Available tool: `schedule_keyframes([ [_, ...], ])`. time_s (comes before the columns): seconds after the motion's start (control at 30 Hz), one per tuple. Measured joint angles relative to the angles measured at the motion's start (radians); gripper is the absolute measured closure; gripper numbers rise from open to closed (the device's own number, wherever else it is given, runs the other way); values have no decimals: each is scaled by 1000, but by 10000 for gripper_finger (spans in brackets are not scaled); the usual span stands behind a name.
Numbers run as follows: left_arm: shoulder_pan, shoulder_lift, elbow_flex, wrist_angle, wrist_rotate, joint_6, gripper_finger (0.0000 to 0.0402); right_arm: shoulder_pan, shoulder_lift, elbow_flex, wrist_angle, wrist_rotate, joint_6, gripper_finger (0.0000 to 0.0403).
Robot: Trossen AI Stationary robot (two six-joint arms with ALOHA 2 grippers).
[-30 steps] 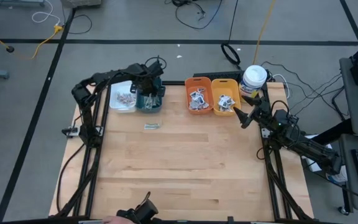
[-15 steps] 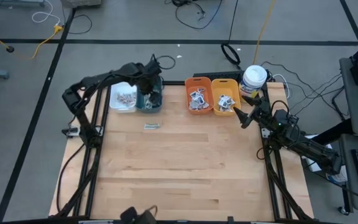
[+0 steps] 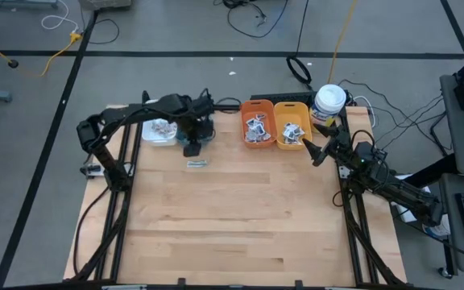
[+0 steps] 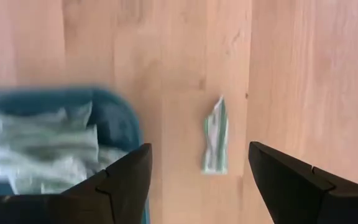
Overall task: Pick & Place First Aid Supplies
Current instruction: Put the bandage pack into the blue bin
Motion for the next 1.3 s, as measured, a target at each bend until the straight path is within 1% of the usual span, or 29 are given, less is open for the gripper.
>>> schedule_keyframes([
  [0.17,-70,0,-66,95,0,6,128,0,0,0,0,0,0,11],
  [0.3,-99,1,-145,169,-1,-13,128,0,0,0,0,0,0,11],
  [0.6,-133,1,-284,357,-24,-13,128,0,0,0,0,0,0,11],
  [0.77,-133,1,-346,439,-64,-16,128,0,0,0,0,0,0,11],
  [1.03,-149,1,-414,559,-72,-17,128,0,0,0,0,0,0,11],
  [1.17,-157,1,-427,574,-75,-5,129,0,0,0,0,0,0,11],
  [1.23,-157,1,-428,579,-79,0,136,0,0,0,0,0,0,11],
  [1.3,-157,1,-429,578,-80,4,158,0,0,0,0,0,0,11],
])
